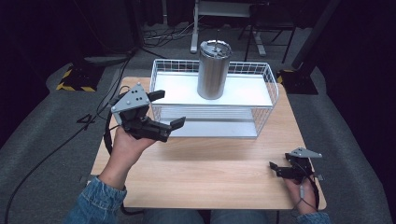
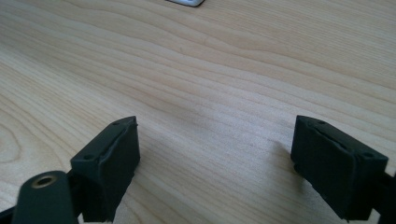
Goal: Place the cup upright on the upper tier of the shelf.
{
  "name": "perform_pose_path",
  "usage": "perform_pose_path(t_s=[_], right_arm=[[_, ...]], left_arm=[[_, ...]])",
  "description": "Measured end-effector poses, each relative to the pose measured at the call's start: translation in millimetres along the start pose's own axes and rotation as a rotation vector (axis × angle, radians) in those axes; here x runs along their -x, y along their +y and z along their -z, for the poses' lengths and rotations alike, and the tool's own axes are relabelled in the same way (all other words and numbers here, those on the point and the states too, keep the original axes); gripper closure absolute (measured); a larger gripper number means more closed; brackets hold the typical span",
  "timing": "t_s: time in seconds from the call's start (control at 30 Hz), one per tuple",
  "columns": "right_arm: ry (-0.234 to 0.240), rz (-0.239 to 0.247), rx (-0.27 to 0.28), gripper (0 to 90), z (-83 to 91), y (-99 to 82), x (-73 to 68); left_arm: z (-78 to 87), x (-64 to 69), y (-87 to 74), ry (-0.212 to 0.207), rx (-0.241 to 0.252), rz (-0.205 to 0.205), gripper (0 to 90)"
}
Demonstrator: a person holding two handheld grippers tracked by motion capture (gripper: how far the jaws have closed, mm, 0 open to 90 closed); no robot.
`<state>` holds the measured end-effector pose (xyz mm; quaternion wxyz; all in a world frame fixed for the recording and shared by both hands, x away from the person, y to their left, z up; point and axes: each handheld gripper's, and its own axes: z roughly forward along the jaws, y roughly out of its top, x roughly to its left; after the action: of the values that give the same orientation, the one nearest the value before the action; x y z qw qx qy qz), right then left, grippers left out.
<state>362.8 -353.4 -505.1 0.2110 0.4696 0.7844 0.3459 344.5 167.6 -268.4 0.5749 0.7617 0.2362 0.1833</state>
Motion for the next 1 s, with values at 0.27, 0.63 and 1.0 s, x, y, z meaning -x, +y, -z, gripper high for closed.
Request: perform_pose_path(t_s=[0.27,0.63,1.0], right_arm=[[0.000,0.001,-0.001,16.2,0.1,0.0,0.0],[-0.002,0.002,-0.001,16.2,0.1,0.0,-0.3],[-0.003,0.003,0.000,16.3,0.2,0.0,-0.4]], left_arm=[[4.8,-0.7,-34.8,0.023,-0.042,0.011,0.0],[8.4,-4.8,-87.8,0.069,-0.089,0.085,1.7],[-3.0,0.0,-143.4,0.088,-0.214,0.106,8.0]])
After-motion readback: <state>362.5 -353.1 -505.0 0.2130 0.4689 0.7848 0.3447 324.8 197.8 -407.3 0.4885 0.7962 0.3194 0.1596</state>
